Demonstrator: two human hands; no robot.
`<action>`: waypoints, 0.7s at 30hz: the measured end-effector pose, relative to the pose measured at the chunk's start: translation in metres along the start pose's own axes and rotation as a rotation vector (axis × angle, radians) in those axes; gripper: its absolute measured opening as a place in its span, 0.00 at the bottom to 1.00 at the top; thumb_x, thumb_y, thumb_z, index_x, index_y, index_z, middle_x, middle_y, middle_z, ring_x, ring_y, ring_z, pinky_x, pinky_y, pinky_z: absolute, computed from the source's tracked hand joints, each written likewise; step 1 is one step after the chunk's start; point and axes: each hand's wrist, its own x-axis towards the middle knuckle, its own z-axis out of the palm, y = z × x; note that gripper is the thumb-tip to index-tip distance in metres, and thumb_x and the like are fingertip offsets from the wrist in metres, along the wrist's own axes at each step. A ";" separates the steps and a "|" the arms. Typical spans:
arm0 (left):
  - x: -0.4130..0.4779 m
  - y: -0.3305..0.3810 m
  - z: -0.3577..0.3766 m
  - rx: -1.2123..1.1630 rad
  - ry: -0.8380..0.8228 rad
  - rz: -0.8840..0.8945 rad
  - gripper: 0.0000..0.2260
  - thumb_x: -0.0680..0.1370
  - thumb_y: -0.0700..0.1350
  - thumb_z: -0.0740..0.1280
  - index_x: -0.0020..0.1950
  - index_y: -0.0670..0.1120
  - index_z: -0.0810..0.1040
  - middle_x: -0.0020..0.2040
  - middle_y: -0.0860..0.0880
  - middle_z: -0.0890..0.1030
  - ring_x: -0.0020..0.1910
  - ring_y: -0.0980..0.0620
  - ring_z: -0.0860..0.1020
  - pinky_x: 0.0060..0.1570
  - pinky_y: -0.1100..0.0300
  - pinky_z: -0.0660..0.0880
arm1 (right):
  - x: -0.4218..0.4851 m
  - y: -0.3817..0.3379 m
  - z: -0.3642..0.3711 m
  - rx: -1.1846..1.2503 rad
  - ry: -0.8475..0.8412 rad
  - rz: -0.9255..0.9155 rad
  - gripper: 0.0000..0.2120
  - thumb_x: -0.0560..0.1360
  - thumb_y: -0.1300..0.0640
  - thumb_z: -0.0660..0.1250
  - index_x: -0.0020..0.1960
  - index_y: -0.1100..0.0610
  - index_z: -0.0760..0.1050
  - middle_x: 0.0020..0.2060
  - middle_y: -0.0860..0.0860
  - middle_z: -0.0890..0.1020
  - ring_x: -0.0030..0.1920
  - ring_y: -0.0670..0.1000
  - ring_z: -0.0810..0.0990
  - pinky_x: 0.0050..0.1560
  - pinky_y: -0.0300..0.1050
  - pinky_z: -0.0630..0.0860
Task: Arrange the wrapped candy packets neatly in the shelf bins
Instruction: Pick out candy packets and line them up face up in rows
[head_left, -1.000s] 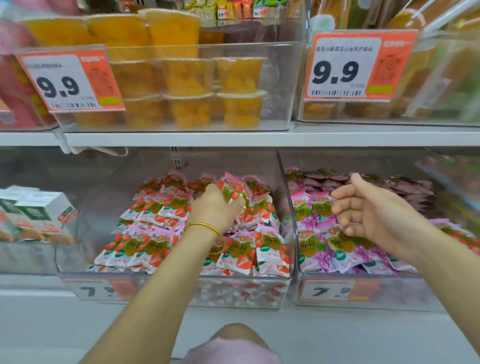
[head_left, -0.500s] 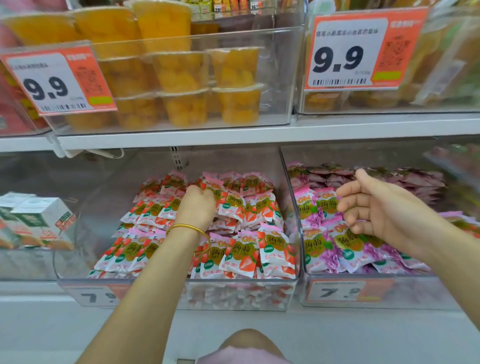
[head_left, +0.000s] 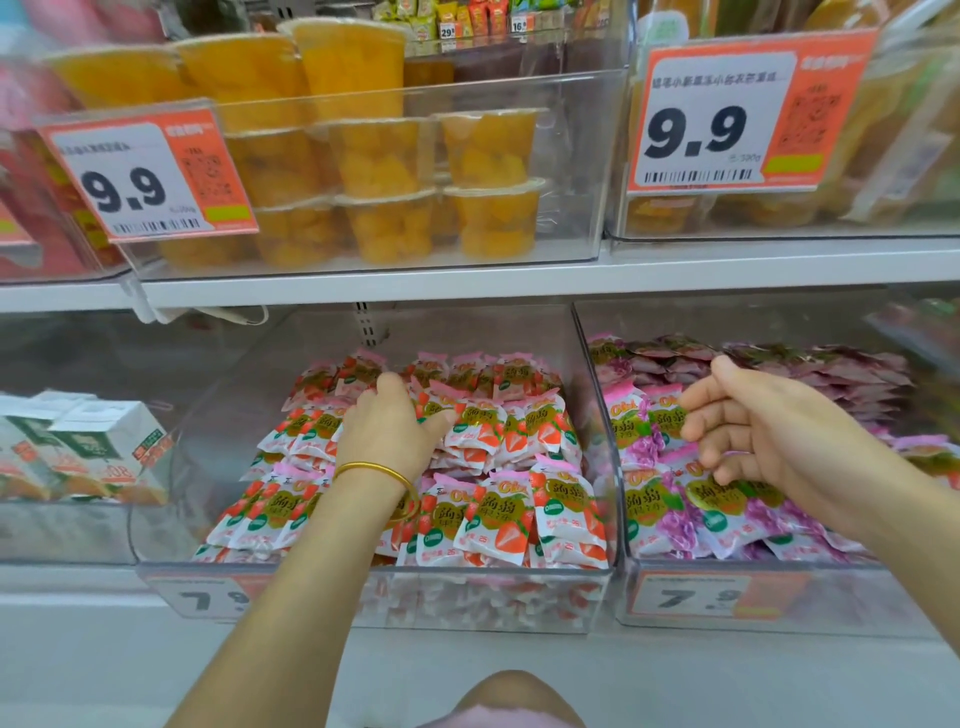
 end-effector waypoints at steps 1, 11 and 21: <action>0.000 -0.002 0.000 0.079 -0.001 -0.008 0.26 0.74 0.60 0.64 0.61 0.40 0.66 0.61 0.39 0.71 0.61 0.39 0.69 0.56 0.47 0.70 | 0.000 0.000 0.000 -0.001 -0.001 0.000 0.21 0.75 0.43 0.58 0.48 0.61 0.75 0.33 0.55 0.78 0.28 0.49 0.75 0.26 0.41 0.73; -0.014 0.005 0.013 0.247 -0.274 0.393 0.24 0.82 0.55 0.43 0.77 0.48 0.50 0.77 0.47 0.52 0.76 0.50 0.49 0.74 0.53 0.45 | -0.002 0.000 -0.001 -0.002 -0.004 0.010 0.20 0.76 0.44 0.58 0.48 0.62 0.75 0.34 0.55 0.79 0.29 0.50 0.75 0.26 0.41 0.74; -0.059 0.074 -0.011 -0.176 0.003 0.683 0.22 0.81 0.53 0.50 0.75 0.49 0.58 0.74 0.51 0.61 0.73 0.55 0.55 0.70 0.66 0.47 | -0.011 -0.009 -0.032 0.070 0.081 0.020 0.18 0.79 0.47 0.56 0.47 0.61 0.74 0.32 0.55 0.78 0.26 0.49 0.74 0.23 0.39 0.72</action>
